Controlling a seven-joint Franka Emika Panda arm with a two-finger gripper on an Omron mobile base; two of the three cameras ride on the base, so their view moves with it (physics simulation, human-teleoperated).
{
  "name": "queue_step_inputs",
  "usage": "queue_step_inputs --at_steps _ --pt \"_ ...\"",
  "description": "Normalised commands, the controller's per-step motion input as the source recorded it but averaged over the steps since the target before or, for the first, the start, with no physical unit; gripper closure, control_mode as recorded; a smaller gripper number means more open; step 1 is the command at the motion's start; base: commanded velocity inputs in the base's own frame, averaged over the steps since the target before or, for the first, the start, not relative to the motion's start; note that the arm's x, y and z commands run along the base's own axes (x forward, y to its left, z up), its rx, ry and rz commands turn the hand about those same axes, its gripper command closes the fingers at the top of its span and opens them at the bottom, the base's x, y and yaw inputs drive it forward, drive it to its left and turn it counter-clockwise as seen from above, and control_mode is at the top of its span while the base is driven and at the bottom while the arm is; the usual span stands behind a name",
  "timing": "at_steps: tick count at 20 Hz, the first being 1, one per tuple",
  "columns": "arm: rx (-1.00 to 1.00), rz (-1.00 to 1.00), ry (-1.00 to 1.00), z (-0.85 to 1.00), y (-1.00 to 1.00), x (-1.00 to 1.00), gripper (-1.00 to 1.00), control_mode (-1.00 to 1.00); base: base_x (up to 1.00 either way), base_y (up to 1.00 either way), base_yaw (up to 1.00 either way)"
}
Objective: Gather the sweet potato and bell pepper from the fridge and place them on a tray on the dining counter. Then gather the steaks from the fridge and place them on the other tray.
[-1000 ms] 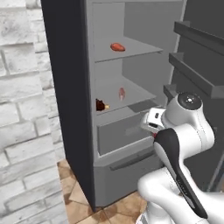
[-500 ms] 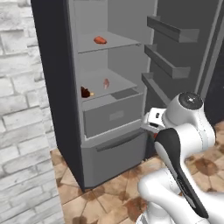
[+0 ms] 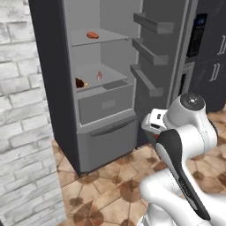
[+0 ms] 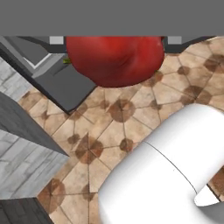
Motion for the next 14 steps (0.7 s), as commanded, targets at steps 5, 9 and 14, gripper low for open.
queue_step_inputs --at_steps 5,9,14 --pt "0.0 0.0 0.0 0.0 0.0 0.0 1.0 1.0 -0.66 0.08 -0.12" --pt "0.0 0.0 0.0 0.0 0.0 0.0 1.0 1.0 -0.68 0.0 -0.16" --pt "0.0 0.0 0.0 0.0 0.0 0.0 1.0 1.0 -0.75 0.0 -0.17"
